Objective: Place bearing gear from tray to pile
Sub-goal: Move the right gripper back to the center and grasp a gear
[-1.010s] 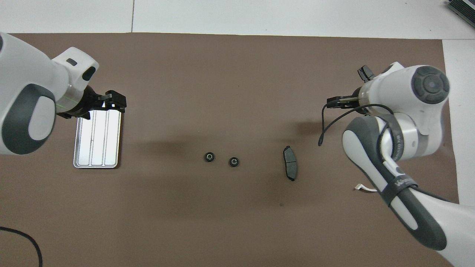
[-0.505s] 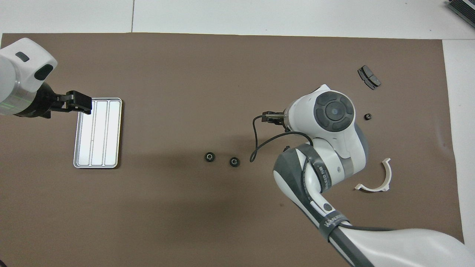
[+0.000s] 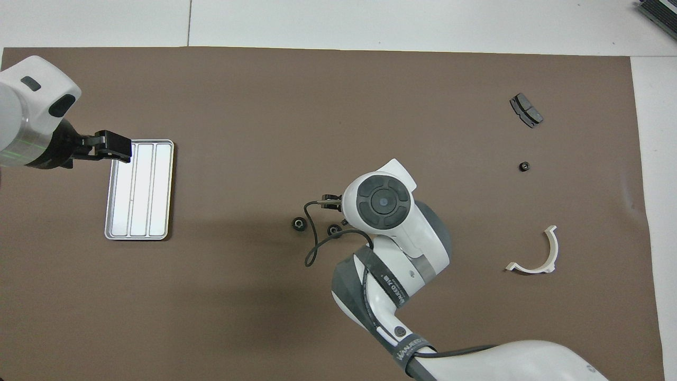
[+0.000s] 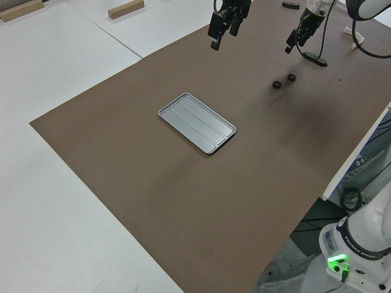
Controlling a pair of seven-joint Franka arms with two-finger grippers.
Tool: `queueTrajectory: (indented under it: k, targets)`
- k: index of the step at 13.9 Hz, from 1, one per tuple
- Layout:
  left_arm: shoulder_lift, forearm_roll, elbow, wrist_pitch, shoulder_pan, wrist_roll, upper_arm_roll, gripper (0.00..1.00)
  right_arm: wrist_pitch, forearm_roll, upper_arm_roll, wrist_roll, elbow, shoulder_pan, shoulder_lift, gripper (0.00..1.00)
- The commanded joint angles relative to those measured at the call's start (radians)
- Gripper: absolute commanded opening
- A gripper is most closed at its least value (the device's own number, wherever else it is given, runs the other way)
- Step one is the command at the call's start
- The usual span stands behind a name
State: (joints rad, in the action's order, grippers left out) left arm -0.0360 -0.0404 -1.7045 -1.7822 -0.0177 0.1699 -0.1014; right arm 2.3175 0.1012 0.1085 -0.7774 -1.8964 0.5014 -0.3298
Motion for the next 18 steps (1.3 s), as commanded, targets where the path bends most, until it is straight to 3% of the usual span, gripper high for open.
queueTrajectory:
  k: [1,6,9,12,14,17,18]
  targets:
    - [0.039,-0.001,-0.061,-0.037,0.001,-0.003,0.0,1.0,0.014,0.049,-0.004,-0.066,0.016,0.046,-0.052,1.0]
    - [0.05,0.028,-0.089,-0.06,-0.001,-0.003,0.0,1.0,0.076,0.066,-0.003,-0.105,0.002,0.06,-0.083,0.84]
    - [0.051,0.028,-0.092,-0.062,-0.001,-0.007,0.0,1.0,0.134,0.068,-0.003,-0.135,-0.033,0.083,-0.084,0.81]
    - [0.051,0.028,-0.092,-0.062,-0.001,-0.01,0.0,1.0,0.125,0.068,-0.003,-0.164,-0.038,0.108,-0.078,0.7]
    - [0.051,0.028,-0.093,-0.06,-0.001,-0.01,0.0,1.0,0.126,0.069,-0.003,-0.174,-0.052,0.117,-0.075,0.55]
    - [0.051,0.028,-0.093,-0.06,-0.001,-0.01,0.0,1.0,0.12,0.069,-0.004,-0.177,-0.05,0.109,-0.071,0.15]
    - [0.051,0.028,-0.093,-0.06,-0.001,-0.01,0.0,1.0,0.12,0.069,-0.007,-0.175,-0.049,0.1,-0.061,0.07]
